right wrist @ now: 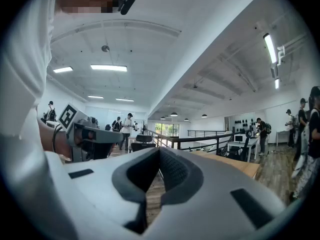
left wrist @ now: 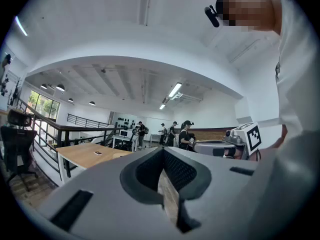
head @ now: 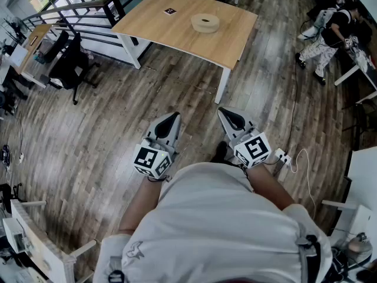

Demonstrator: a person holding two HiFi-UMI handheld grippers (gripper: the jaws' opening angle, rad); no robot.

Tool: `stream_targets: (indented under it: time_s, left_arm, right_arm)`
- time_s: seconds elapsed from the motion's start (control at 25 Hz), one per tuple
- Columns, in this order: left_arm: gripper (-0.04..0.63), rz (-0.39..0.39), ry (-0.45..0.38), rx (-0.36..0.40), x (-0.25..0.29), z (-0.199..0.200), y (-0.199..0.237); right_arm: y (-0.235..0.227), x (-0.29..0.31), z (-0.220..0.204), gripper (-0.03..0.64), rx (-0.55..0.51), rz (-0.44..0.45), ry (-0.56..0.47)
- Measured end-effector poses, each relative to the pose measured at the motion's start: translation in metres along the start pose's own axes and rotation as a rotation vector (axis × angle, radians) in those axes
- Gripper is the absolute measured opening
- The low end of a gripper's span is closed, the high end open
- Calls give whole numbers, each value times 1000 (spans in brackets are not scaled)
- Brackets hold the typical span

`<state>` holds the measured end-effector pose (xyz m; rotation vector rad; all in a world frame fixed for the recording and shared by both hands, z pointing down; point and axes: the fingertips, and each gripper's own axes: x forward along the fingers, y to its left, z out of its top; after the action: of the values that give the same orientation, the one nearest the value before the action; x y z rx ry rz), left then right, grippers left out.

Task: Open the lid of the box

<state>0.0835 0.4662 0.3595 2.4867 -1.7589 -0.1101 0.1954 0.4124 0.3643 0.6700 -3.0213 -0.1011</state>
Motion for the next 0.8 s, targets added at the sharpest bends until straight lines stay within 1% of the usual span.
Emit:
stream_targets:
  time_s: [0.2, 0.56, 0.8]
  left_arm:
    - [5, 2, 1, -3, -3, -3, 0]
    - [6, -8, -3, -10, 3, -3, -3]
    - [6, -13, -8, -16, 12, -6, -4]
  right_arm:
    - [4, -1, -2, 5, -2, 5, -4]
    - [-4, -2, -2, 5, -5, -3, 0]
    - [-15, -1, -5, 5, 13, -11, -1]
